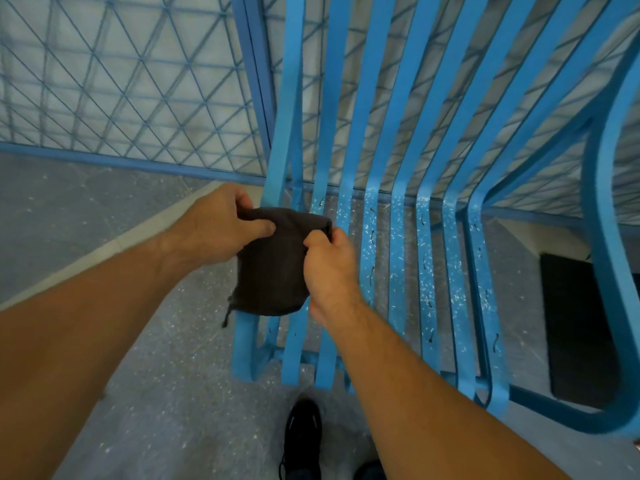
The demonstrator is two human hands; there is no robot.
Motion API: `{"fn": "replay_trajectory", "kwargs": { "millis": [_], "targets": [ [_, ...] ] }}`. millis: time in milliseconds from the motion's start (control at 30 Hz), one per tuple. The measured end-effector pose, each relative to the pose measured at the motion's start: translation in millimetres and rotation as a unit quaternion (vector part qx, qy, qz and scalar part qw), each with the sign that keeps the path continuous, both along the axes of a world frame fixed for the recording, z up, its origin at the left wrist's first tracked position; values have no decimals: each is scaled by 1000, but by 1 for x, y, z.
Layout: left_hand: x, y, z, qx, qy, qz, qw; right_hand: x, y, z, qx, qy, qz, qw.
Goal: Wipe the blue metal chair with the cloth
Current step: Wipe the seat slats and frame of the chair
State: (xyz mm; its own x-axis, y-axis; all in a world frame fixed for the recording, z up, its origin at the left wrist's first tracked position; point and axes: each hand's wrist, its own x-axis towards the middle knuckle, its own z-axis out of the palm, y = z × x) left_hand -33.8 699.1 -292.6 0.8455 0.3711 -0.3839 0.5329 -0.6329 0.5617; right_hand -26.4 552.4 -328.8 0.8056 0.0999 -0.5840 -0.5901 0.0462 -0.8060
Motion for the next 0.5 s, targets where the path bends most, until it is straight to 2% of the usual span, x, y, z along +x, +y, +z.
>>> {"fn": "replay_trajectory", "kwargs": {
  "millis": [100,233,400,500],
  "targets": [
    [-5,-10,5,56,14,-59,997,-7,-15,0,-26,-7,-29,999],
    [-11,-47,11,110,-44,-160,980,-25,-57,3,-41,-43,-39,997],
    [-22,-119,-10,23,-61,-178,982,-44,-139,1,-94,-91,-37,991],
    [-29,-175,-34,-52,-51,-167,983,-57,-196,-8,-179,-97,-37,978]
  ]
}}
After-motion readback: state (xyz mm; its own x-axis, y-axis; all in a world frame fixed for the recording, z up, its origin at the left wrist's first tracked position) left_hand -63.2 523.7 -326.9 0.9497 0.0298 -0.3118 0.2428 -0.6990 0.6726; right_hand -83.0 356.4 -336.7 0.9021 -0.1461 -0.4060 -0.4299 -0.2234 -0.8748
